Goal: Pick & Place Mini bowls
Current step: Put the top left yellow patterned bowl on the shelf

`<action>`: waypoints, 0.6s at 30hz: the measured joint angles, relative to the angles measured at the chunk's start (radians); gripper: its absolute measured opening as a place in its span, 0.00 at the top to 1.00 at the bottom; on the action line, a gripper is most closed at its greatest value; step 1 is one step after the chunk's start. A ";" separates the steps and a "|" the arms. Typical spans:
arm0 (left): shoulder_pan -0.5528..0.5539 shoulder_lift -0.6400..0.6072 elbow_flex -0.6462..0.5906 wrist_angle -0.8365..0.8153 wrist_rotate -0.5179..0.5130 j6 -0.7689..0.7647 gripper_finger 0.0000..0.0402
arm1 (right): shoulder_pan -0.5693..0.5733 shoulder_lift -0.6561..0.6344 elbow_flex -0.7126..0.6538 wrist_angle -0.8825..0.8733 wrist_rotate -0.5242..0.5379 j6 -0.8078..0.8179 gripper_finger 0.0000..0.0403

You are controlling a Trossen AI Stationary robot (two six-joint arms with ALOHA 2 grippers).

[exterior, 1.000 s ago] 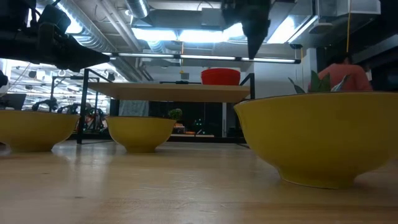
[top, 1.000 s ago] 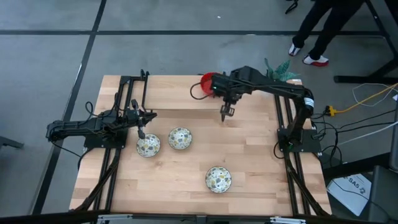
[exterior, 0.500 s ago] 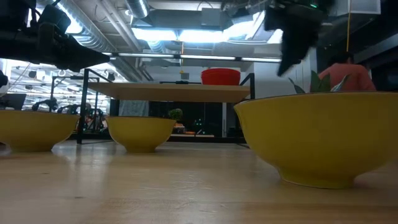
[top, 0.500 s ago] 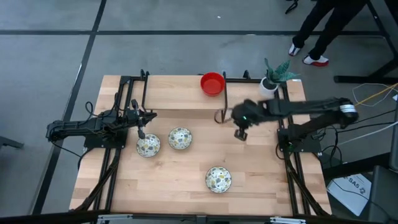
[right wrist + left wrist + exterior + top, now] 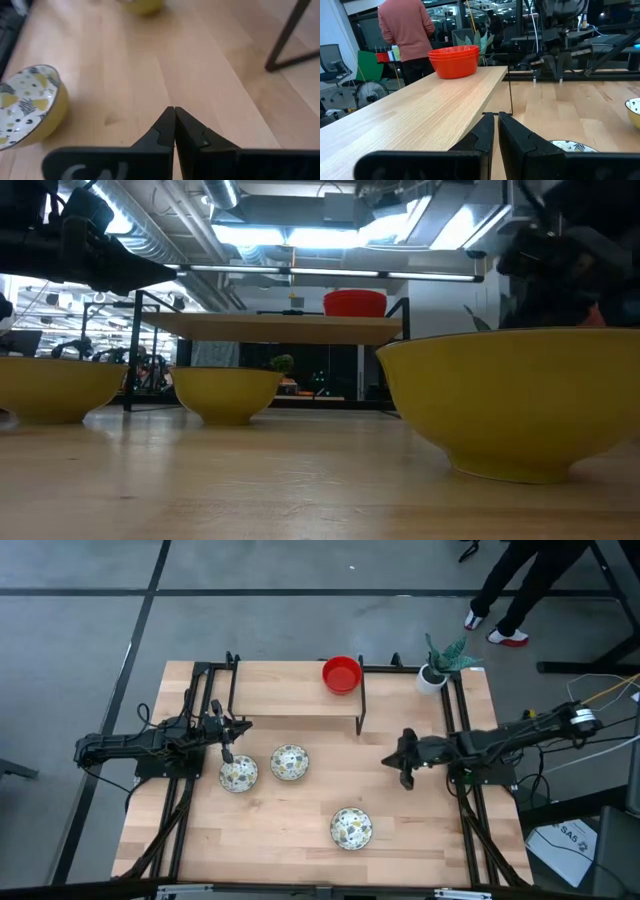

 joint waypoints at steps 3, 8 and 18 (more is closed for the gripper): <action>0.000 0.000 0.000 0.000 0.000 0.000 0.95 | 0.002 -0.054 -0.120 0.184 -0.016 -0.060 0.98; 0.000 0.000 0.000 0.000 0.000 0.000 0.95 | -0.027 -0.147 -0.274 0.408 -0.102 -0.138 0.98; 0.000 0.000 0.000 0.000 0.000 0.000 0.95 | -0.183 -0.253 -0.281 0.363 -0.276 -0.329 0.99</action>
